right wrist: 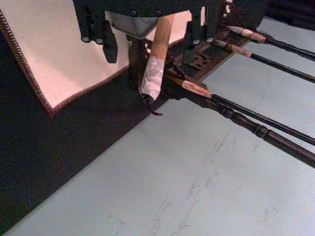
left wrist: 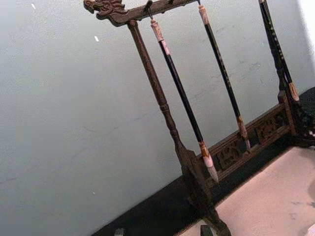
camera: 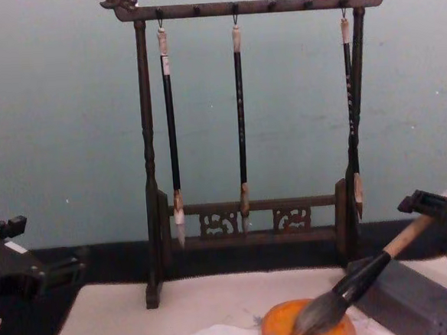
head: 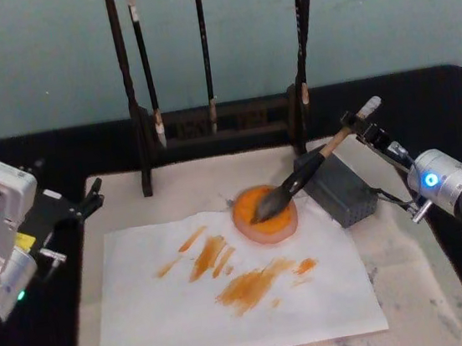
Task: Pick up the brush from the inkstone, write on the paper, then place the brush back to its original position.
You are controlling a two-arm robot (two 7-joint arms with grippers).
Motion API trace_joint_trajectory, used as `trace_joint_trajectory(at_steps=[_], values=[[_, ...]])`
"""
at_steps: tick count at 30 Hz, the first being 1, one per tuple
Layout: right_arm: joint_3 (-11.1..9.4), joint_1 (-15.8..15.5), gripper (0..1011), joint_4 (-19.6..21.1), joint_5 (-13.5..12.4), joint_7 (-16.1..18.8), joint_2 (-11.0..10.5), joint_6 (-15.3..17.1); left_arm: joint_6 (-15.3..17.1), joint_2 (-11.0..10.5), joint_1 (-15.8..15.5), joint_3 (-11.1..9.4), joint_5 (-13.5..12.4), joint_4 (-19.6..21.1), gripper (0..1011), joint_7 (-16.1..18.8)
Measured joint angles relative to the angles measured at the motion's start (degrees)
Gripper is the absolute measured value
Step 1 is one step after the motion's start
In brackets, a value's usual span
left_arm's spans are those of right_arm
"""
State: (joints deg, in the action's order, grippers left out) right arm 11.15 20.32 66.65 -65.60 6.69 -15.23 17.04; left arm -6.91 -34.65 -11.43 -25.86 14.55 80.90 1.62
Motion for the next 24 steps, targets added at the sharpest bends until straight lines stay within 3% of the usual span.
trace_joint_trajectory(at_steps=[20, 24], values=[[-0.1, 0.0, 238, 0.0, 0.0, 0.0, 0.1, 0.1, 0.0, 0.0, 0.0, 0.0, 0.0, 0.0, 1001, 0.0], [-0.1, 0.0, 197, 0.0, 0.0, 0.0, 0.1, 0.1, 0.0, 0.0, 0.0, 0.0, 0.0, 0.0, 1001, 0.0]])
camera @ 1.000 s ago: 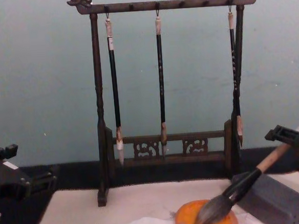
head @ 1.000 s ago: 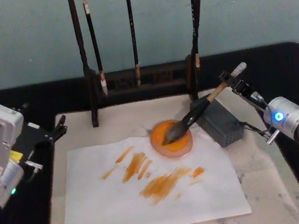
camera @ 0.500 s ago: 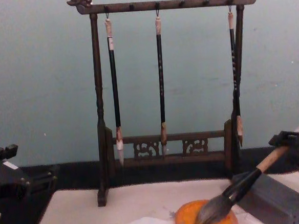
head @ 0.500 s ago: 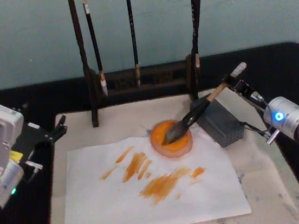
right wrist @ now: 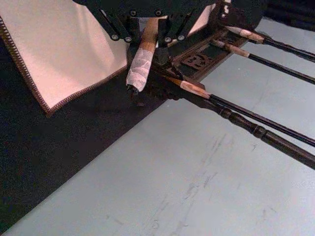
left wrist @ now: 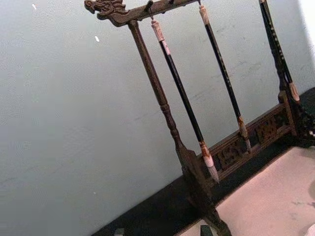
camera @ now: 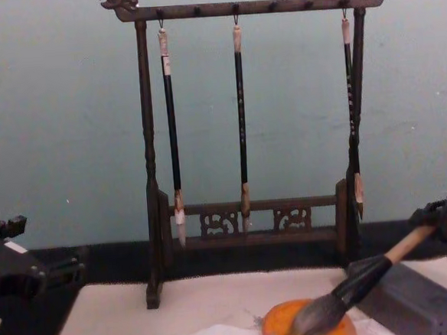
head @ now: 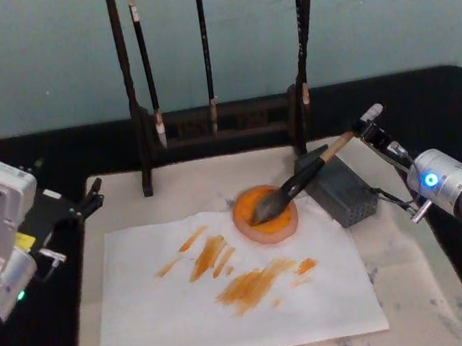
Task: Pick up the brush from the inkstone, write on the paper, then place the brush back to its original position.
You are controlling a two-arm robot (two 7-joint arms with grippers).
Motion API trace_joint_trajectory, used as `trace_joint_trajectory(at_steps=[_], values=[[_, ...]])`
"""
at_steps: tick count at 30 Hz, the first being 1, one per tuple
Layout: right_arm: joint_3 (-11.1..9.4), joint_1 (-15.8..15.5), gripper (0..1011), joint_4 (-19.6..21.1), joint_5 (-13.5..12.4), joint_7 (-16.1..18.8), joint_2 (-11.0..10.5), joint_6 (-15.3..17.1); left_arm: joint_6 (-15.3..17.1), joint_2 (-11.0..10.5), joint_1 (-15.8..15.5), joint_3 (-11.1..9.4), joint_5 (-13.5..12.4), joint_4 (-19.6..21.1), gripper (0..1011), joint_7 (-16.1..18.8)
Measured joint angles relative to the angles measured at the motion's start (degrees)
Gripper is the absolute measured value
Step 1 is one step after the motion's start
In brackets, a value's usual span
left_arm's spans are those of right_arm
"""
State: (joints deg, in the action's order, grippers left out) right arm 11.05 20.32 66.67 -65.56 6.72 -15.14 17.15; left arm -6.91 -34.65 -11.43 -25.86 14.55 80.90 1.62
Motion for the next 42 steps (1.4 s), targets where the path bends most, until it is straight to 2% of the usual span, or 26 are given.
trace_joint_trajectory(at_steps=[17, 31, 36, 42], values=[[0.1, 0.0, 197, 0.0, 0.0, 0.0, -0.1, -0.1, 0.0, 0.0, 0.0, 0.0, 0.0, 0.0, 1001, 0.0], [1.6, -0.2, 189, 3.8, -0.5, 1.4, -1.9, -3.3, 0.0, 0.0, 0.0, 0.0, 0.0, 0.0, 1001, 0.0], [2.7, 0.3, 189, 5.4, -0.7, 2.4, -2.7, -4.1, 0.0, 0.0, 0.0, 0.0, 0.0, 0.0, 1001, 0.0], [5.0, 1.3, 189, 7.2, 1.4, 3.4, -4.1, -5.9, 0.0, 0.0, 0.0, 0.0, 0.0, 0.0, 1001, 0.0]])
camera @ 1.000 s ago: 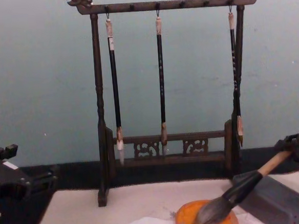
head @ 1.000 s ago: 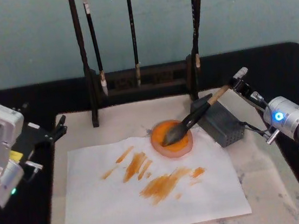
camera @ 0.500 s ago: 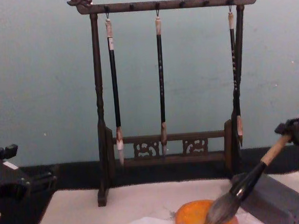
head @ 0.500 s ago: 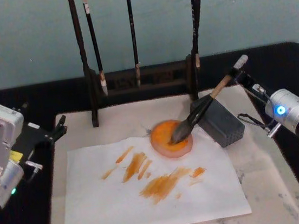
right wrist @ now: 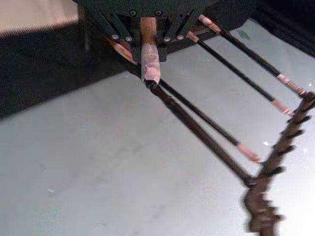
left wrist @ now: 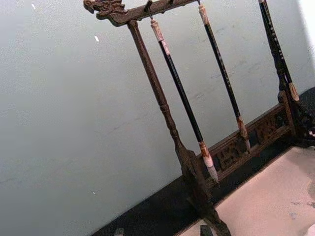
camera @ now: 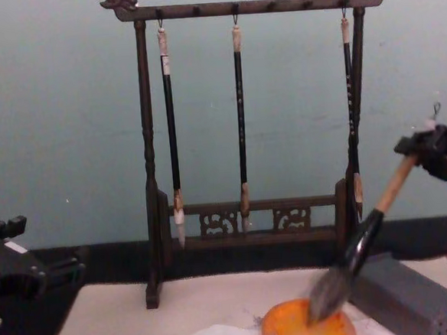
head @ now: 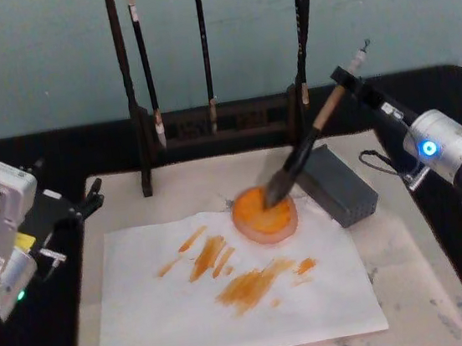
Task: Pick up the brush from the inkstone, write on the paper, then place the brush back to its original position.
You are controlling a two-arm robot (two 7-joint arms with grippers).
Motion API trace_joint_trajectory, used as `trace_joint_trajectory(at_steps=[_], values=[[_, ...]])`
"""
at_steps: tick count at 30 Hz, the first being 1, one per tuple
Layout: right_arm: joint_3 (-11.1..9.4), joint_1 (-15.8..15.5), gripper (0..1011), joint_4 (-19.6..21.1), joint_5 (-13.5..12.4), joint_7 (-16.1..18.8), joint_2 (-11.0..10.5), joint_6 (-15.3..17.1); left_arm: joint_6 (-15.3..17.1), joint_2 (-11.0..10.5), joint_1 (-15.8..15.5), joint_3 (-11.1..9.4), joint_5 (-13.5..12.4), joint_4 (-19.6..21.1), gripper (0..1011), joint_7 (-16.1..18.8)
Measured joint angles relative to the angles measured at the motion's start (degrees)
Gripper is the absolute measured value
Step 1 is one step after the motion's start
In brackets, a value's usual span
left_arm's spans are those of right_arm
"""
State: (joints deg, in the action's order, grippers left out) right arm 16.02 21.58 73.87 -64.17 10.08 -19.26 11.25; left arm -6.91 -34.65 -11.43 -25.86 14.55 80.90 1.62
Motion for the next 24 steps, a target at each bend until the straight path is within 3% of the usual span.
trace_joint_trajectory(at_steps=[9, 11, 12, 24], values=[[3.8, 1.6, 189, 2.5, 5.8, 1.1, -2.0, -3.3, 0.0, 0.0, 0.0, 0.0, 0.0, 0.0, 1001, 0.0], [4.7, 1.9, 189, 3.3, 8.0, 1.4, -2.4, -4.2, 0.0, 0.0, 0.0, 0.0, 0.0, 0.0, 1001, 0.0], [5.4, 2.2, 189, 4.3, 10.7, 1.7, -2.8, -5.3, 0.0, 0.0, 0.0, 0.0, 0.0, 0.0, 1001, 0.0], [7.7, 1.6, 189, 8.6, 19.3, 4.1, -4.7, -7.9, 0.0, 0.0, 0.0, 0.0, 0.0, 0.0, 1001, 0.0]])
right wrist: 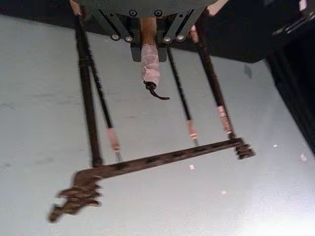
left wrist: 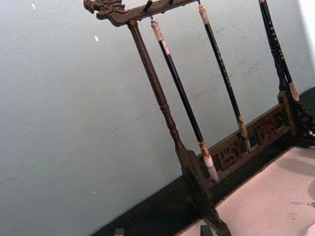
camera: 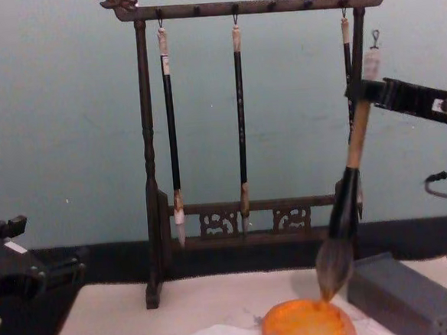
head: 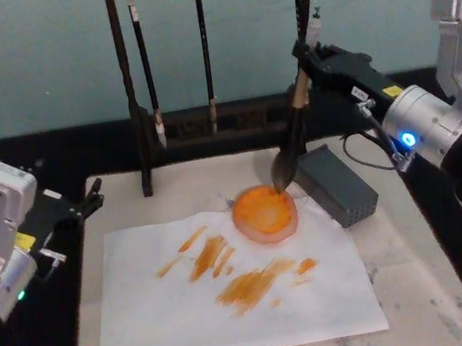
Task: Pick up the brush from the inkstone, write on the paper, then place the brush back to its original position.
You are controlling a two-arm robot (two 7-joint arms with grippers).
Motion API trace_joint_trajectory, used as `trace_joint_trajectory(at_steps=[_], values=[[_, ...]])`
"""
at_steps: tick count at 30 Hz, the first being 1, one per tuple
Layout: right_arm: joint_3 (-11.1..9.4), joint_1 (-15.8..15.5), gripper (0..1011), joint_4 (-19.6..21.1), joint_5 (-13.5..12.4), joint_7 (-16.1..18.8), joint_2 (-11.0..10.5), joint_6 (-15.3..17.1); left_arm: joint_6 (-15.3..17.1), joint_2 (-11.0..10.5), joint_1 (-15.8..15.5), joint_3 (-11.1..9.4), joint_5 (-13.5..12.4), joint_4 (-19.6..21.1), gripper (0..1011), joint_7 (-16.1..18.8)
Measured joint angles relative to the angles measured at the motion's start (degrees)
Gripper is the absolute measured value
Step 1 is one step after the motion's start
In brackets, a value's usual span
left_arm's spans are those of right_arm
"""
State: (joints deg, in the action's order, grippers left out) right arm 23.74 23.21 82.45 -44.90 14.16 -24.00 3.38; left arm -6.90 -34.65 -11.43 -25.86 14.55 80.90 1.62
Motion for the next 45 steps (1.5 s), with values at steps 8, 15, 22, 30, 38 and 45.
trace_joint_trajectory(at_steps=[8, 15, 22, 30, 38, 45], values=[[1.3, -0.5, 189, 2.2, 3.7, 1.7, -0.5, -0.1, 0.0, 0.0, 0.0, 0.0, 0.0, 0.0, 1001, 0.0], [2.4, -0.7, 189, 4.0, 6.6, 3.4, -0.8, -0.2, 0.0, 0.0, 0.0, 0.0, 0.0, 0.0, 1001, 0.0], [3.7, -1.0, 189, 6.0, 9.1, 5.9, -0.6, -0.3, 0.0, 0.0, 0.0, 0.0, 0.0, 0.0, 1001, 0.0], [4.5, -1.1, 189, 6.6, 10.6, 8.2, 0.2, -0.3, 0.0, 0.0, 0.0, 0.0, 0.0, 0.0, 1001, 0.0], [5.1, -1.3, 189, 6.6, 11.9, 10.1, 1.1, 0.1, 0.0, 0.0, 0.0, 0.0, 0.0, 0.0, 1001, 0.0], [5.4, -1.4, 189, 6.4, 12.8, 11.4, 1.7, 0.4, 0.0, 0.0, 0.0, 0.0, 0.0, 0.0, 1001, 0.0]])
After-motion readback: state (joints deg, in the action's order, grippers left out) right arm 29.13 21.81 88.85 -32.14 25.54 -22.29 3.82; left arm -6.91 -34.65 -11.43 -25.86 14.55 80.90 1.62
